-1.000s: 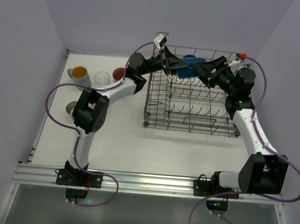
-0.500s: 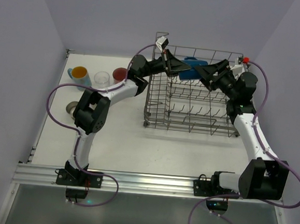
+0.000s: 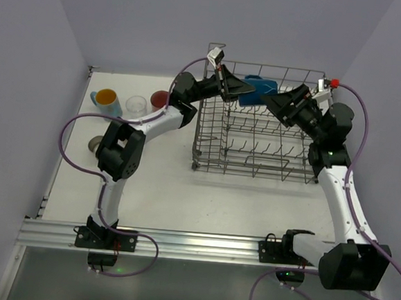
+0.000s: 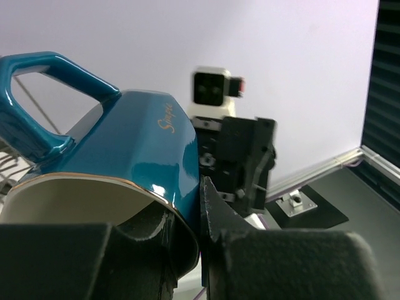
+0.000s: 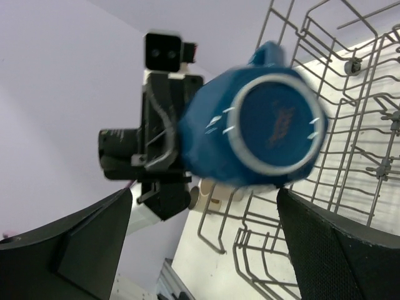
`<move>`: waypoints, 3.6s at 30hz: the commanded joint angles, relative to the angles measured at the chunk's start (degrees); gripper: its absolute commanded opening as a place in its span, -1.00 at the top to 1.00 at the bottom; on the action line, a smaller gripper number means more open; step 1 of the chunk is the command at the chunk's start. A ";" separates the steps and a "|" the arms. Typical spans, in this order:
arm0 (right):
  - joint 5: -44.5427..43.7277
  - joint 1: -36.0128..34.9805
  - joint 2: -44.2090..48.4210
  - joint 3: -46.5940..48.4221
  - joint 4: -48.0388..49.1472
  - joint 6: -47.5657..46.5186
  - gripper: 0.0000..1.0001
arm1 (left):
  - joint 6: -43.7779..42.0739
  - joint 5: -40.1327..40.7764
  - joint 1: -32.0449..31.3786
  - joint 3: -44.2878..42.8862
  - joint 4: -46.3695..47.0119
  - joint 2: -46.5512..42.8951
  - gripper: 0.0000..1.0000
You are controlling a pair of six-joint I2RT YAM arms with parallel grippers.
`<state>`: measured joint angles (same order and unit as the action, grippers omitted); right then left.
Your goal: Unload the cups from the dish rack
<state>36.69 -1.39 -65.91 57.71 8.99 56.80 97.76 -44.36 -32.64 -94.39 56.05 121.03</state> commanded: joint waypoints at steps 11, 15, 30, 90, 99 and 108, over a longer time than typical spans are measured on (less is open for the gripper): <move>-2.75 -0.11 10.10 0.38 -13.73 -12.48 -0.98 | -20.04 -0.47 1.09 -7.83 -25.86 -7.46 1.00; -6.89 -0.11 10.71 0.65 -20.67 -17.24 -0.98 | -38.63 0.85 1.70 -11.34 -44.29 -12.65 1.00; -10.41 -0.11 10.63 -1.11 -23.68 -22.52 -0.98 | -78.84 35.84 14.54 2.16 -93.91 -48.51 1.00; -31.50 -9.69 7.29 0.91 -33.96 -31.83 -0.98 | -78.33 49.63 7.68 21.35 -95.51 -26.37 0.51; -32.03 -9.86 7.11 0.47 -33.52 -31.66 -0.98 | -77.63 54.64 7.77 19.42 -96.75 -29.80 -0.52; -33.96 -10.04 6.76 0.65 -34.39 -31.66 -0.98 | -76.31 57.72 7.86 19.33 -96.40 -35.68 -1.00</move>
<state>4.89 -11.03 -59.66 58.04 -26.17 25.87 20.53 10.13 -25.15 -72.95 -41.28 89.91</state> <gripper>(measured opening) 0.990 0.984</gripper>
